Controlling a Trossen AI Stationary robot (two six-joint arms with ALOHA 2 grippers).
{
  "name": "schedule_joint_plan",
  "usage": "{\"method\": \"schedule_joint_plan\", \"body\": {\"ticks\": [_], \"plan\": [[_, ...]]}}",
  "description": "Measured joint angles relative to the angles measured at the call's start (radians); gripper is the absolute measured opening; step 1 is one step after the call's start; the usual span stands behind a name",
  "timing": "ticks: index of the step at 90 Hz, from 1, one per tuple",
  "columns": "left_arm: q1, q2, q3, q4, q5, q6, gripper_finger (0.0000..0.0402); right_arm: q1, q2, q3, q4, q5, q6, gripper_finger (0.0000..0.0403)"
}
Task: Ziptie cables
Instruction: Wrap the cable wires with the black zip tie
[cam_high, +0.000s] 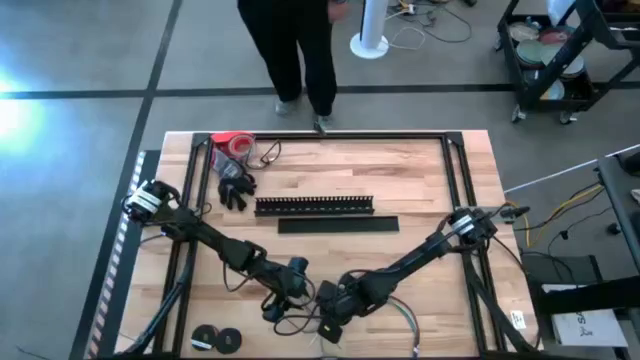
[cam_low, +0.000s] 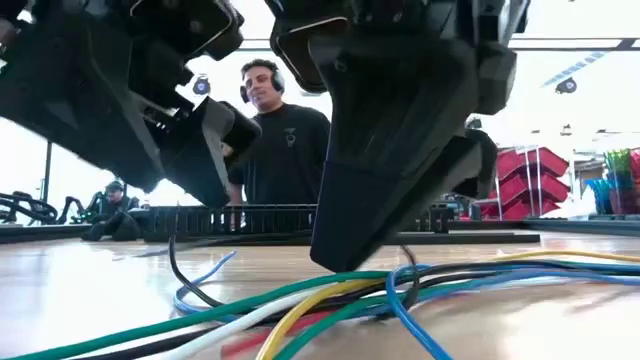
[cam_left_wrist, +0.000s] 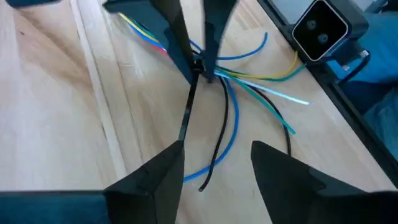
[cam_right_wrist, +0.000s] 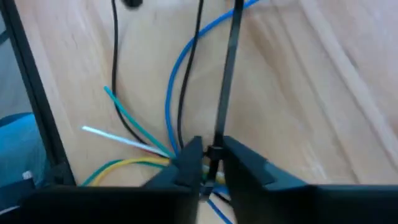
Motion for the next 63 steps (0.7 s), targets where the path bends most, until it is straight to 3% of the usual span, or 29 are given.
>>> {"method": "schedule_joint_plan", "body": {"ticks": [31,63], "plan": [[0.01,0.002,-0.042,0.21,-0.122,0.026,0.0199,0.036,0.0,0.014,-0.061,0.106,0.035,0.0006],[0.064,0.117,0.044,0.231,-0.029,0.085,0.0216,0.099,0.0,0.042,-0.113,0.313,0.02,0.0005]]}}
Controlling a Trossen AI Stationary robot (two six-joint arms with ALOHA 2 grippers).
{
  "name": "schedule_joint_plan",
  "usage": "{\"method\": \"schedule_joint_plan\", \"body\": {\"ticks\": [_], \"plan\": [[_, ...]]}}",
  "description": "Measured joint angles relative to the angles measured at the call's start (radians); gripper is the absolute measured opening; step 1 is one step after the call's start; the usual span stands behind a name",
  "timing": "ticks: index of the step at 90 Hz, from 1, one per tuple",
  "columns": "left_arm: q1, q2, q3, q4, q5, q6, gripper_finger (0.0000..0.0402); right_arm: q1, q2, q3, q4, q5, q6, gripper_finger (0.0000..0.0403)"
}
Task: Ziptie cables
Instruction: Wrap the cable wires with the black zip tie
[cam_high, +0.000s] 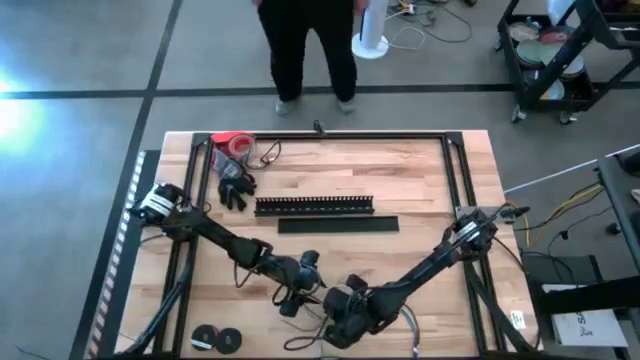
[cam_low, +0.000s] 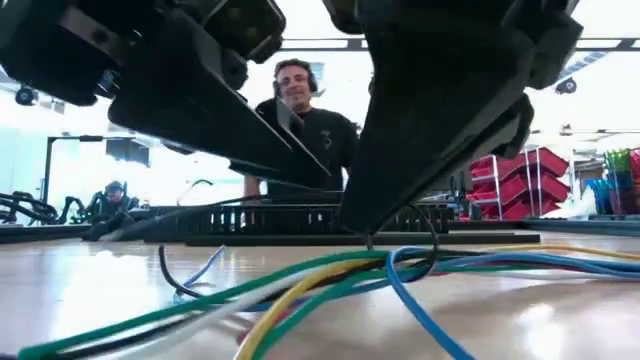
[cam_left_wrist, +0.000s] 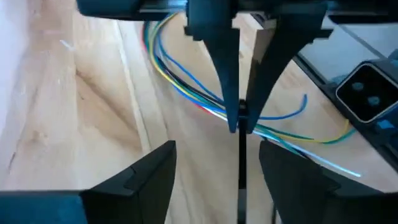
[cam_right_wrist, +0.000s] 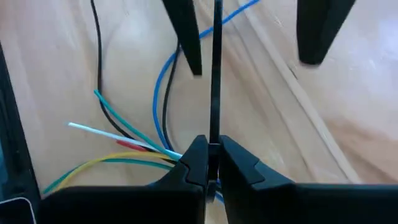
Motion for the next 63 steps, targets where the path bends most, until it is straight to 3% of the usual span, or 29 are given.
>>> {"method": "schedule_joint_plan", "body": {"ticks": [23,46,63], "plan": [[0.002,0.05,0.046,0.002,0.062,0.049,0.0173,0.008,0.0,-0.003,-0.026,0.028,-0.013,0.0004],[0.04,0.082,0.078,-0.006,0.108,-0.027,0.0108,0.009,0.0,-0.004,-0.035,0.028,-0.057,0.0003],[0.063,0.11,0.102,-0.018,0.164,-0.047,0.0101,0.009,0.0,-0.005,-0.04,0.029,-0.064,0.0003]]}}
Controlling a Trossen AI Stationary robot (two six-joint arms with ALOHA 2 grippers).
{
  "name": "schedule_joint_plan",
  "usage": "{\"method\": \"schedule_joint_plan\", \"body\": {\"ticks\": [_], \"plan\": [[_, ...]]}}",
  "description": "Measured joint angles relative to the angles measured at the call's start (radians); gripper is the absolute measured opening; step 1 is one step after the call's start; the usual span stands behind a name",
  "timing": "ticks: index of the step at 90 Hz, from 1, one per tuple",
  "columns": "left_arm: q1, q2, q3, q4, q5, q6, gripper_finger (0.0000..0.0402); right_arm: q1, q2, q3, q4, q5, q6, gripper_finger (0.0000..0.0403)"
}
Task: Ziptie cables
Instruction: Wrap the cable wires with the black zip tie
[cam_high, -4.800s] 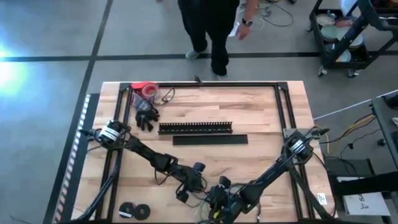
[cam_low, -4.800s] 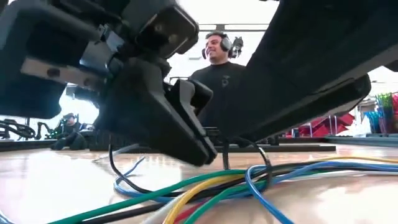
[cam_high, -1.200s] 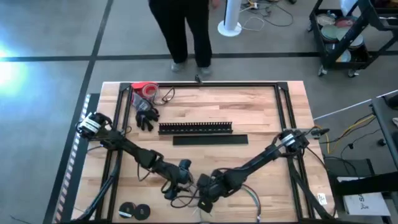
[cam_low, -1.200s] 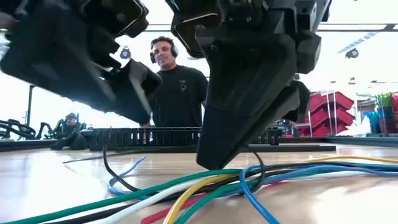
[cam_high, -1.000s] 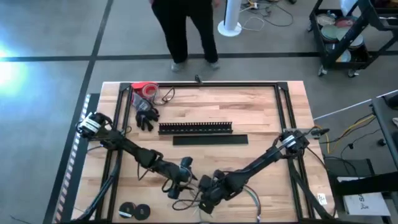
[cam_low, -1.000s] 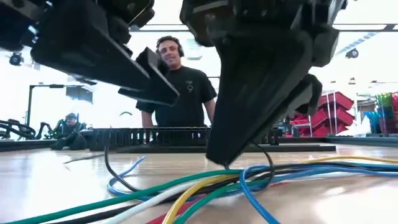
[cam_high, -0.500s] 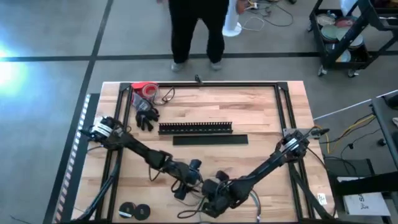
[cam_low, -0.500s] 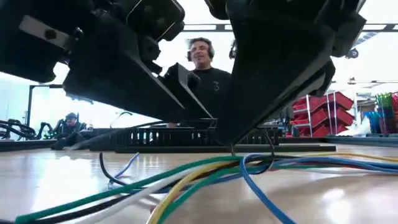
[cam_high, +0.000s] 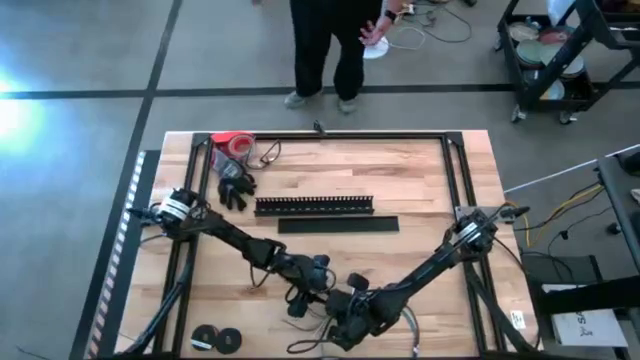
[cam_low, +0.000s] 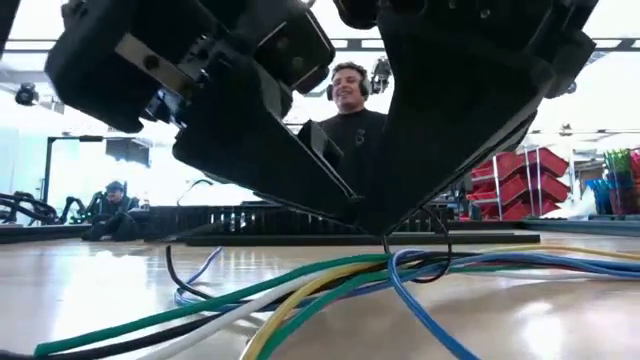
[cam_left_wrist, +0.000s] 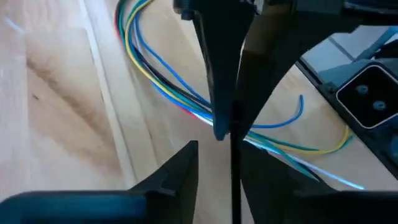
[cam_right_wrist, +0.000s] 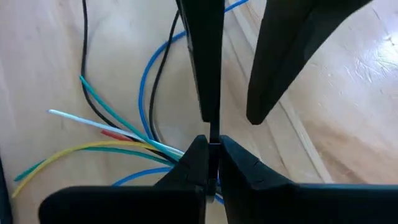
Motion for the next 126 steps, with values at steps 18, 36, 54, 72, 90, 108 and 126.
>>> {"method": "schedule_joint_plan", "body": {"ticks": [18,36,54,72,90,108,126], "plan": [[0.0,0.025,0.026,-0.022,0.034,0.0,0.0107,0.0,0.0,0.0,-0.001,0.001,-0.002,0.0003],[0.0,0.029,0.038,-0.032,0.044,0.007,0.0087,0.0,0.0,0.0,-0.004,0.001,-0.002,0.0003],[0.0,0.025,0.038,-0.03,0.043,0.004,0.0065,0.0,0.0,0.0,-0.005,-0.001,-0.012,0.0003],[0.001,0.025,0.038,-0.018,0.043,0.004,0.0068,0.0,0.0,0.0,-0.006,-0.002,-0.015,0.0003],[0.001,0.024,0.038,-0.017,0.04,0.024,0.0049,0.0,0.0,0.0,-0.006,-0.002,-0.014,0.0003],[0.0,0.024,0.038,-0.017,0.04,0.027,0.0008,0.0,0.0,0.0,-0.008,-0.002,-0.012,0.0003],[0.0,0.023,0.037,-0.019,0.04,0.035,0.0003,0.0,0.0,0.0,-0.005,-0.015,-0.013,0.0025]]}}
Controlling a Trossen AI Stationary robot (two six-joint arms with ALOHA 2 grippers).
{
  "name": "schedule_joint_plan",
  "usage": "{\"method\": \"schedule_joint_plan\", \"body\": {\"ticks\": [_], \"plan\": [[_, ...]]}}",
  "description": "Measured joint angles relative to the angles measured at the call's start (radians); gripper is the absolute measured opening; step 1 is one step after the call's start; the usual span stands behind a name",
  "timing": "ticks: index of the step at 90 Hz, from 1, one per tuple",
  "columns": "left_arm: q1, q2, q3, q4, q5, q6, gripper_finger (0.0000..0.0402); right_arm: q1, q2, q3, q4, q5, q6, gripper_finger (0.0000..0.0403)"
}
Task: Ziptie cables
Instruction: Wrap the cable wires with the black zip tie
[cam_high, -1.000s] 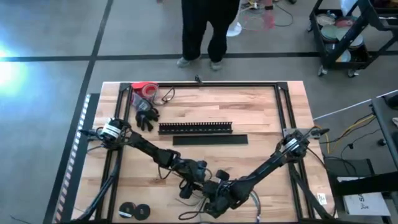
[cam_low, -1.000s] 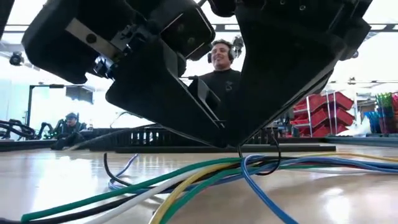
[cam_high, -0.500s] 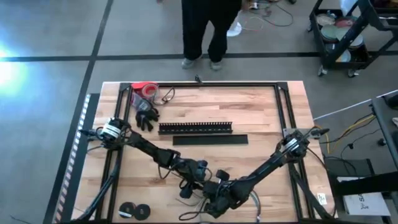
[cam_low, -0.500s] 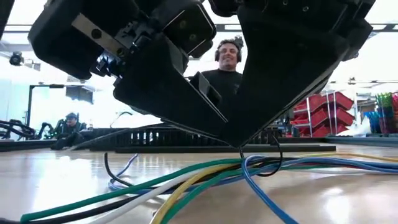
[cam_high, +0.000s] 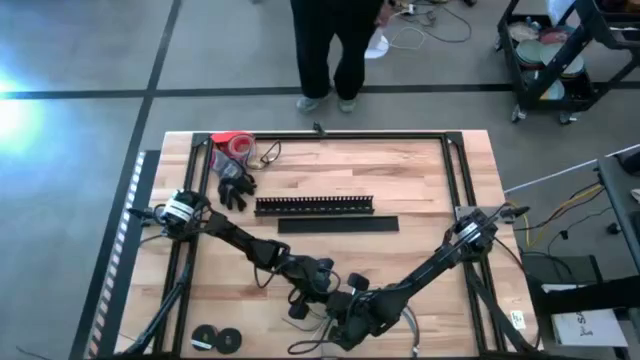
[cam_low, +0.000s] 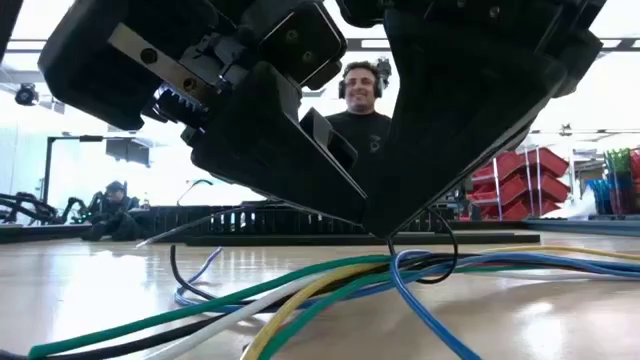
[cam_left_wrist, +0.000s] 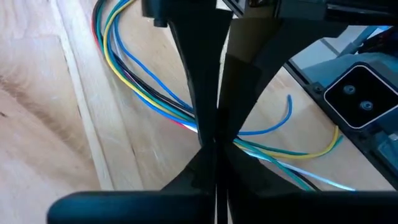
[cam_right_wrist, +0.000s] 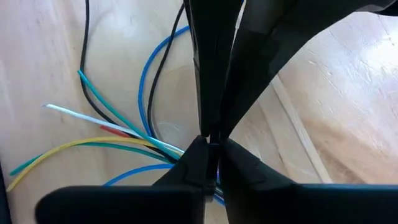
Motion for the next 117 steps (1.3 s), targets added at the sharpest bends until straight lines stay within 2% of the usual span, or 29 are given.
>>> {"method": "schedule_joint_plan", "body": {"ticks": [19,36,51,89,107,117], "plan": [[0.0,0.0,0.0,-0.004,-0.001,0.015,0.0001,-0.001,-0.002,0.011,-0.006,-0.066,-0.002,0.0085],[0.0,-0.001,0.0,-0.012,0.001,0.019,0.0001,-0.014,-0.004,0.043,-0.029,-0.073,0.013,0.0107],[0.001,-0.001,0.0,-0.015,-0.005,0.019,0.0,-0.032,-0.006,0.057,-0.056,-0.088,0.012,0.0091],[0.0,-0.001,-0.003,-0.006,-0.001,0.014,0.0003,-0.047,-0.006,0.056,-0.064,-0.117,-0.012,0.0004],[0.001,-0.001,-0.003,0.008,-0.008,0.002,0.0002,-0.044,-0.012,0.055,-0.094,-0.117,-0.027,0.0017],[0.008,-0.002,-0.003,0.027,0.01,-0.105,0.0001,-0.035,-0.016,0.073,-0.108,-0.113,-0.064,0.0042]]}}
